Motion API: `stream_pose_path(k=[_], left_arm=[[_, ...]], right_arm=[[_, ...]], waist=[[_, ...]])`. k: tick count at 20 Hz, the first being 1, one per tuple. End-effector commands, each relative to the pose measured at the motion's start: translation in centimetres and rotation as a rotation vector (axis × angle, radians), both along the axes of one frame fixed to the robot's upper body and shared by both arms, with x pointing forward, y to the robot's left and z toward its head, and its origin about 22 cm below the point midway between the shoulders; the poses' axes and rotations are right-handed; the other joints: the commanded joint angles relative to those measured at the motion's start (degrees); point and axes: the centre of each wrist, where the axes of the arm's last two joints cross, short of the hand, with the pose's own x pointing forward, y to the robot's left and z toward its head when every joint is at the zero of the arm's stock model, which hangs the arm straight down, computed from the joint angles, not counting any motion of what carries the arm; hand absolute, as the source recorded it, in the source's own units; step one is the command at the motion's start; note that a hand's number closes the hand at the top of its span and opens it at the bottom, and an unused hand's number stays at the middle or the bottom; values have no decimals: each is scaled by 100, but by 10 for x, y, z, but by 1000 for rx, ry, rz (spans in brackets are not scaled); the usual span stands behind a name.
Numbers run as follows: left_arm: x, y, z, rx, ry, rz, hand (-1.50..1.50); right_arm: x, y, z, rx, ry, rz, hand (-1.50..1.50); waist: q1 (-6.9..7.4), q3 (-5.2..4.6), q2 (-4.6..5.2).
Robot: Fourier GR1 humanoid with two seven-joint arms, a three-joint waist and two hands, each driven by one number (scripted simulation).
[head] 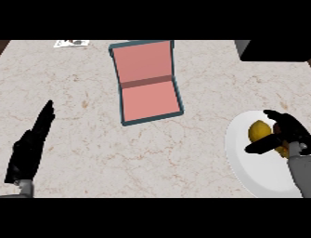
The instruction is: Pick the lemon from the plate and place it in the cardboard box
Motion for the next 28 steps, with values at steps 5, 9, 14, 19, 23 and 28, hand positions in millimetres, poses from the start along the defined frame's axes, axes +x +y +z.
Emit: stream_pose_path(k=[5,9,14,19,23,28], left_arm=[[6,-6,1,12,-10,10,0],[8,2,0,-2,-8,9,0],[5,-14,10,1,-20,-66,0],[13,-30,15,3,-55,-151,0],[19,-34,21,8,-76,-178,0],[23,-34,18,7,-66,-162,0]], right_arm=[[-14,-16,-7,-143,-59,16,150],[-6,0,-18,-221,-103,19,150],[29,25,28,-284,-258,417,150],[45,64,85,-325,-464,920,150],[58,54,115,-349,-578,1163,150],[81,23,143,-269,-755,1298,150]], waist=[[-23,66,42],[-5,66,48],[400,82,135],[1177,97,340],[1094,114,378],[888,110,403]])
